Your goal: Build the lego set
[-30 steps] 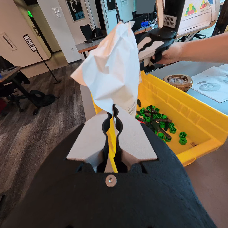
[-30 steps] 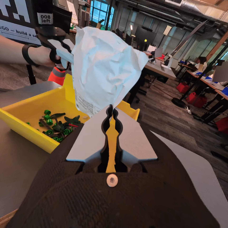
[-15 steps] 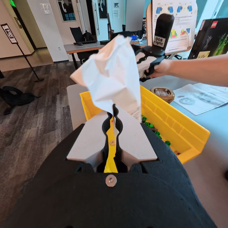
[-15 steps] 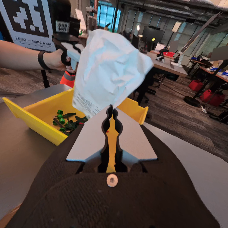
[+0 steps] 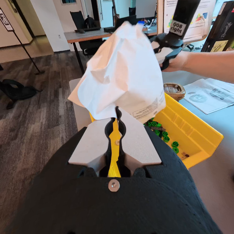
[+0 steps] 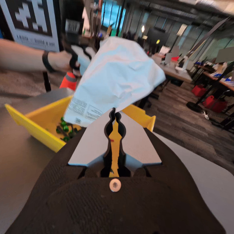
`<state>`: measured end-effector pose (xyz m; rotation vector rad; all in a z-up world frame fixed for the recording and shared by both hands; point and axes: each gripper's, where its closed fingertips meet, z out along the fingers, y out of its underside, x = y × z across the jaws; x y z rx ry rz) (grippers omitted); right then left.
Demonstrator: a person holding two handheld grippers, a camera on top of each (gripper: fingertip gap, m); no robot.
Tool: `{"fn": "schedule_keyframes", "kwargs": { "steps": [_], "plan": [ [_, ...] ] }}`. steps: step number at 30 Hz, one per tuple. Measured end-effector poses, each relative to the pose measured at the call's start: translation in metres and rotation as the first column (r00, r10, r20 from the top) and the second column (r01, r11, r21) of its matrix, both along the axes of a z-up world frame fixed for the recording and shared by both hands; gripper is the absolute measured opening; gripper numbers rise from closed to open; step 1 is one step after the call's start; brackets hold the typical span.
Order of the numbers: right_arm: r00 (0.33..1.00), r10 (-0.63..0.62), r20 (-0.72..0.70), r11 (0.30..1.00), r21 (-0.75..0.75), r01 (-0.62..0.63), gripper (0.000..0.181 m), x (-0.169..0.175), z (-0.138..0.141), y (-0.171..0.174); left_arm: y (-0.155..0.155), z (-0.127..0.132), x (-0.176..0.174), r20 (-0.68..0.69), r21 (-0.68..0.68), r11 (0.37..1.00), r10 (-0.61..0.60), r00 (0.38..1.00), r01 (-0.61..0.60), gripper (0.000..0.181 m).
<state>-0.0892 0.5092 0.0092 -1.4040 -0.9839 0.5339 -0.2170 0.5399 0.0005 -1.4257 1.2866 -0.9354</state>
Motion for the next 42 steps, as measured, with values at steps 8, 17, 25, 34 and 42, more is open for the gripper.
{"fn": "schedule_keyframes", "kwargs": {
  "steps": [8,17,25,34,42],
  "plan": [
    [0.997,-0.08,0.001,0.997,0.016,0.08,0.0,0.018,0.006,0.008,0.004,-0.004,-0.008,-0.036,0.001,1.0,0.03,0.999,-0.03,0.001],
    [0.996,-0.045,-0.079,0.999,0.004,0.045,0.0,0.022,0.006,-0.002,-0.006,0.007,-0.017,0.066,-0.123,0.991,-0.048,0.997,0.056,0.014],
    [0.994,-0.018,-0.108,1.0,-0.018,0.016,0.0,0.028,0.006,-0.011,-0.005,0.02,-0.023,0.138,-0.146,0.986,-0.058,0.989,0.078,0.011],
    [0.998,0.059,-0.024,0.995,-0.082,-0.061,0.0,0.014,-0.011,-0.023,-0.005,0.011,-0.017,0.036,-0.014,0.999,-0.039,0.999,0.039,0.0],
    [0.98,0.084,-0.18,0.982,-0.151,-0.112,0.001,0.017,0.014,-0.027,-0.007,0.017,-0.019,0.07,-0.021,0.999,-0.03,0.997,0.031,0.0]
  ]
}}
